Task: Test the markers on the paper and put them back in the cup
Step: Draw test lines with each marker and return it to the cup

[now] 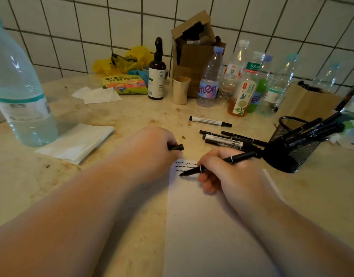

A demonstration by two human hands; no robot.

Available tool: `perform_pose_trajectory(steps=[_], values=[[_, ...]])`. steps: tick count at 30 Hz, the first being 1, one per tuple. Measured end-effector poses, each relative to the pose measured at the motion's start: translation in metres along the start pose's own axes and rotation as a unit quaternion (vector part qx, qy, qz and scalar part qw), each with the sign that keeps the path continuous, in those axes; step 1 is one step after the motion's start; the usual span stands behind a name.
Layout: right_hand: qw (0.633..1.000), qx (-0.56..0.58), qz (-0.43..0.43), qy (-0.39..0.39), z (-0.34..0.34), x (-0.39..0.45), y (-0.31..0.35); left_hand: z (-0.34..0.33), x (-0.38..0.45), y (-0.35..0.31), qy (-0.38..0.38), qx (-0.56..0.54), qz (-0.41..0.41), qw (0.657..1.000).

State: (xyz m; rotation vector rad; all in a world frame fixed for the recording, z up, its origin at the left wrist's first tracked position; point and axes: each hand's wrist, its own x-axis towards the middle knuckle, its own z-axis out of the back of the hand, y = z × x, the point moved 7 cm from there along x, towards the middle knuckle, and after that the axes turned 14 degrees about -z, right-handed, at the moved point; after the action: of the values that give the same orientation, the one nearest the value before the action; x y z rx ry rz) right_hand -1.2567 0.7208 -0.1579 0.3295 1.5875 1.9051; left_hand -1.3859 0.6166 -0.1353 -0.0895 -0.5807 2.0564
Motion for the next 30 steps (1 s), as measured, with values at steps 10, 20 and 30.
perform_pose_trajectory(steps=[10,20,30], values=[[1.0,-0.007,0.028,-0.001,-0.0041,0.0052,-0.0021,-0.0068,0.0006,-0.0064,0.017,0.017,0.009,1.0],[0.998,-0.039,0.04,0.002,-0.0071,0.0076,-0.0023,-0.0062,0.001,-0.0062,0.017,0.014,0.013,1.0],[0.999,0.0,0.021,-0.025,0.0027,0.0101,-0.0059,-0.0052,-0.0007,-0.0024,0.002,0.013,0.012,1.0]])
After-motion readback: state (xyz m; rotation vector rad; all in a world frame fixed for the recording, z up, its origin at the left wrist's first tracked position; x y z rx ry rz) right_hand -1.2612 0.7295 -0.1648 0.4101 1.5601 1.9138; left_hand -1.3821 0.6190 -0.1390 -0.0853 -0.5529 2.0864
